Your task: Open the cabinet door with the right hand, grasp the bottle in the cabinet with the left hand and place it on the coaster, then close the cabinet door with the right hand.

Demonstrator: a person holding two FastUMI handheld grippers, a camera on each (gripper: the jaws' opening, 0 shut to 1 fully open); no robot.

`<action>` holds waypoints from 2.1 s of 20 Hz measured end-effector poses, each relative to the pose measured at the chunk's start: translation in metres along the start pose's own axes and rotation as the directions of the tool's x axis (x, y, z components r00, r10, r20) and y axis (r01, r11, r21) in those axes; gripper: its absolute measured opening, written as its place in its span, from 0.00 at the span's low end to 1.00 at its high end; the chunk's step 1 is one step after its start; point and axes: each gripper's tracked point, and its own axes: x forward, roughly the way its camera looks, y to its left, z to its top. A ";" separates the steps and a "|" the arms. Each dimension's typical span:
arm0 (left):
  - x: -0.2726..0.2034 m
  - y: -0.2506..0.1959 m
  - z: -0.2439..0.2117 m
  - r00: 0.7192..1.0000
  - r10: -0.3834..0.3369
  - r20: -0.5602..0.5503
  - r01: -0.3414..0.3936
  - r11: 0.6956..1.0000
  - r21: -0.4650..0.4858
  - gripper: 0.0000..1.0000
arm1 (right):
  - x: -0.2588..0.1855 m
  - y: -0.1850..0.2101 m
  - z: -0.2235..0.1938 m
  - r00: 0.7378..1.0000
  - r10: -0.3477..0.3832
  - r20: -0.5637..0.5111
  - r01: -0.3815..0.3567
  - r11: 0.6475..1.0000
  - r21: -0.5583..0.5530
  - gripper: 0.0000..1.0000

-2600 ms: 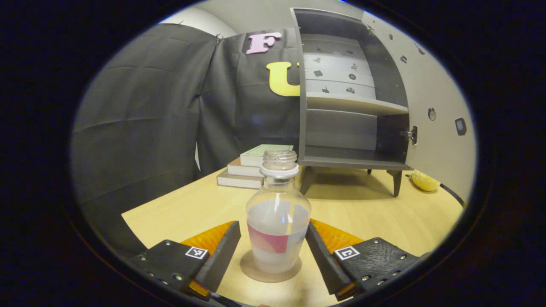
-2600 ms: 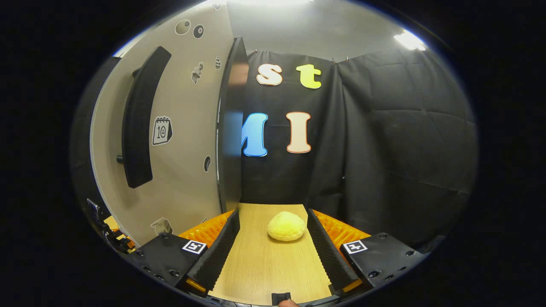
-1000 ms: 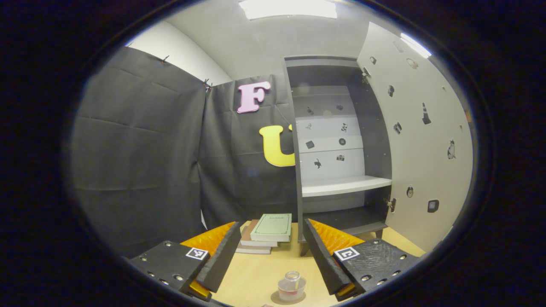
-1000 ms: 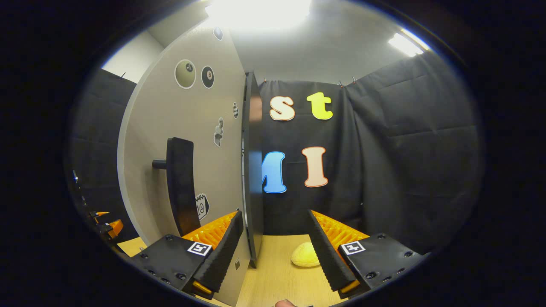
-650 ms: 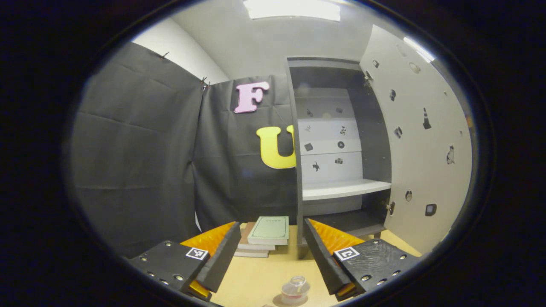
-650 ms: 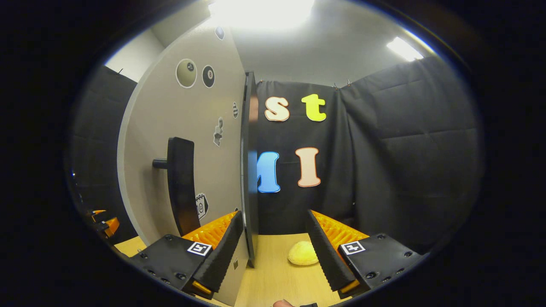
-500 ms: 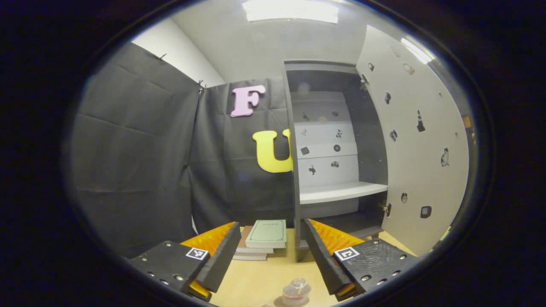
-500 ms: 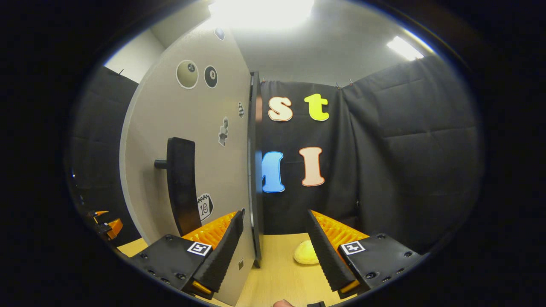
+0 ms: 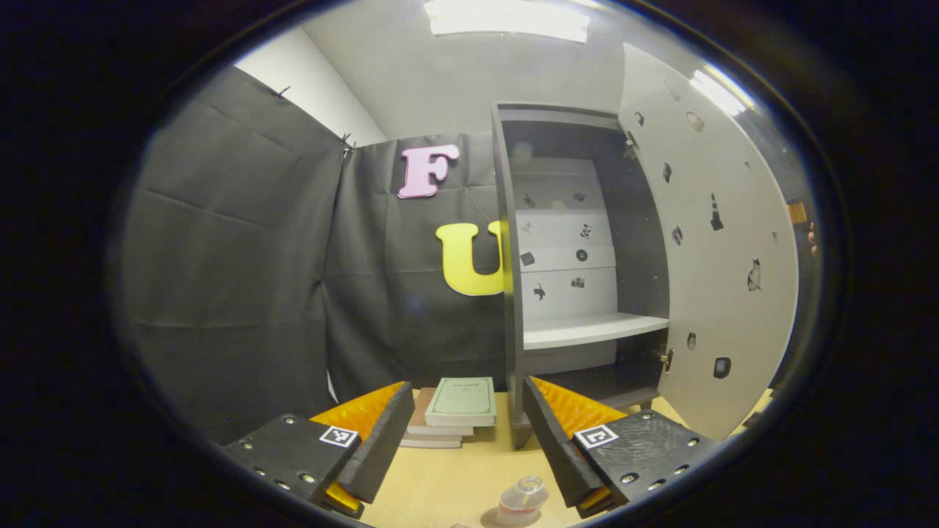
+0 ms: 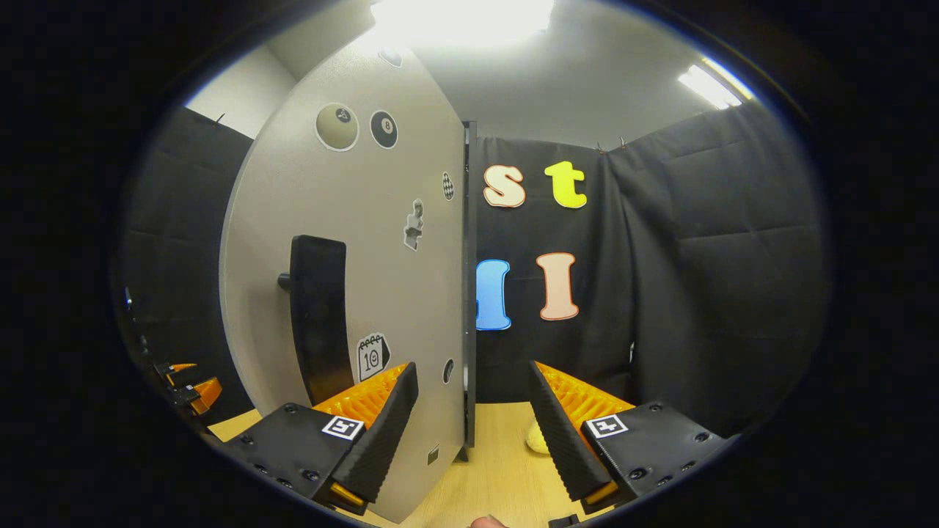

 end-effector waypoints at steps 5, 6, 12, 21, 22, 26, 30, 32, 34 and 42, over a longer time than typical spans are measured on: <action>0.004 0.012 -0.003 1.000 -0.003 -0.005 0.003 1.000 -0.013 0.89 | 0.009 0.016 0.007 1.000 0.007 0.009 -0.007 1.000 -0.016 0.94; 0.005 0.015 -0.003 1.000 -0.004 -0.004 0.004 1.000 -0.011 0.89 | 0.011 0.020 0.007 1.000 0.011 0.009 -0.010 1.000 -0.017 0.89; -0.005 0.031 -0.002 1.000 -0.004 -0.005 0.004 1.000 -0.011 0.89 | 0.018 0.044 0.009 0.999 0.033 0.014 -0.033 0.999 -0.011 0.94; -0.009 0.060 -0.009 1.000 0.018 -0.017 -0.018 1.000 -0.008 0.91 | 0.031 0.076 0.008 0.997 0.075 0.018 -0.075 0.997 0.009 0.89; -0.011 0.062 -0.008 1.000 0.020 -0.017 -0.020 1.000 -0.006 0.91 | 0.034 0.080 0.008 0.996 0.083 0.018 -0.083 0.996 0.010 0.89; -0.013 0.074 -0.008 0.999 0.036 -0.019 -0.036 0.999 0.000 0.91 | 0.043 0.096 0.014 0.993 0.115 0.031 -0.116 0.993 0.023 0.94; -0.015 0.086 -0.008 0.998 0.058 -0.019 -0.058 0.998 0.004 0.89 | 0.055 0.116 0.016 0.986 0.160 0.036 -0.161 0.986 0.042 0.89; -0.017 0.091 -0.009 0.998 0.067 -0.022 -0.067 0.998 0.005 0.89 | 0.063 0.127 0.019 0.981 0.189 0.039 -0.191 0.981 0.046 0.94; -0.018 0.096 -0.012 0.997 0.075 -0.026 -0.075 0.997 0.007 0.89 | 0.067 0.141 0.019 0.974 0.222 0.039 -0.223 0.974 0.045 0.95; -0.027 0.120 -0.024 0.993 0.113 -0.042 -0.113 0.994 0.007 0.91 | 0.096 0.192 0.013 0.946 0.322 0.025 -0.322 0.947 0.005 0.90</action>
